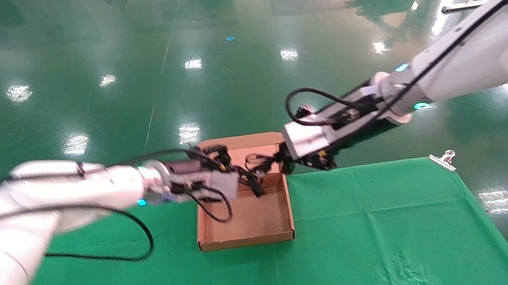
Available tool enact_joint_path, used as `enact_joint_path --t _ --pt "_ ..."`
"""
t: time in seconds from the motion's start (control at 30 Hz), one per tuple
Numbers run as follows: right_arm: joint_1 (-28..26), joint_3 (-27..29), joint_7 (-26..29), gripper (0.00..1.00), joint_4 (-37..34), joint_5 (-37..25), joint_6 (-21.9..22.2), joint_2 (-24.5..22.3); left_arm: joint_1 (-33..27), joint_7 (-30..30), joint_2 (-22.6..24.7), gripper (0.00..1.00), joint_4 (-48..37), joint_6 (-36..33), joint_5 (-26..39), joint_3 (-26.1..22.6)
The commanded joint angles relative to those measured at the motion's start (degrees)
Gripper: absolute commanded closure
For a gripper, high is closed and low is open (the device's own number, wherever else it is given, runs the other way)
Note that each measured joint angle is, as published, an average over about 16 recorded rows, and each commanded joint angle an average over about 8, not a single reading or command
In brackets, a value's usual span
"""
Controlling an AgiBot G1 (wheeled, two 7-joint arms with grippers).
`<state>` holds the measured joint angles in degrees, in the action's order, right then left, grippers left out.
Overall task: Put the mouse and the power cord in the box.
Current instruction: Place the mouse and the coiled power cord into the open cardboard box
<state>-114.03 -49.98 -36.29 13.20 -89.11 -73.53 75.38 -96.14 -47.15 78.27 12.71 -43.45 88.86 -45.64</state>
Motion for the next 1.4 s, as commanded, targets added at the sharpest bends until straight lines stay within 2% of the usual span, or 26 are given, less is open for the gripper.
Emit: enact_joint_path --t 0.03,0.2,0.23,0.63,1.1,1.4 --pt "-0.6 0.1 -1.2 1.0 -1.4 0.6 -3.2 -0.5 2.6 -0.3 0.1 0.69 2.0 2.0 -1.1 -0.2" --pt "-1.1 0.1 -3.7 1.0 -4.4 0.8 -4.2 -0.6 4.4 2.7 0.1 0.07 3.0 5.5 -3.6 -1.4" --pt "-1.2 0.2 -4.1 1.0 -4.9 0.8 -4.3 -0.6 4.5 3.2 0.1 0.0 3.2 6.1 -3.9 -1.8" --pt "-0.9 0.5 -6.4 1.0 -8.5 1.5 -4.5 0.8 4.8 6.1 0.0 0.0 4.9 10.2 -6.3 -7.0" --pt "-0.4 0.1 -5.8 1.0 -7.9 1.5 -5.2 1.5 4.4 8.0 0.0 0.0 5.4 12.0 -9.3 -12.0" --pt "0.1 -0.3 -4.0 1.0 -5.6 1.6 -3.9 2.1 1.8 8.2 -0.8 0.0 4.8 8.7 -13.5 -12.5"
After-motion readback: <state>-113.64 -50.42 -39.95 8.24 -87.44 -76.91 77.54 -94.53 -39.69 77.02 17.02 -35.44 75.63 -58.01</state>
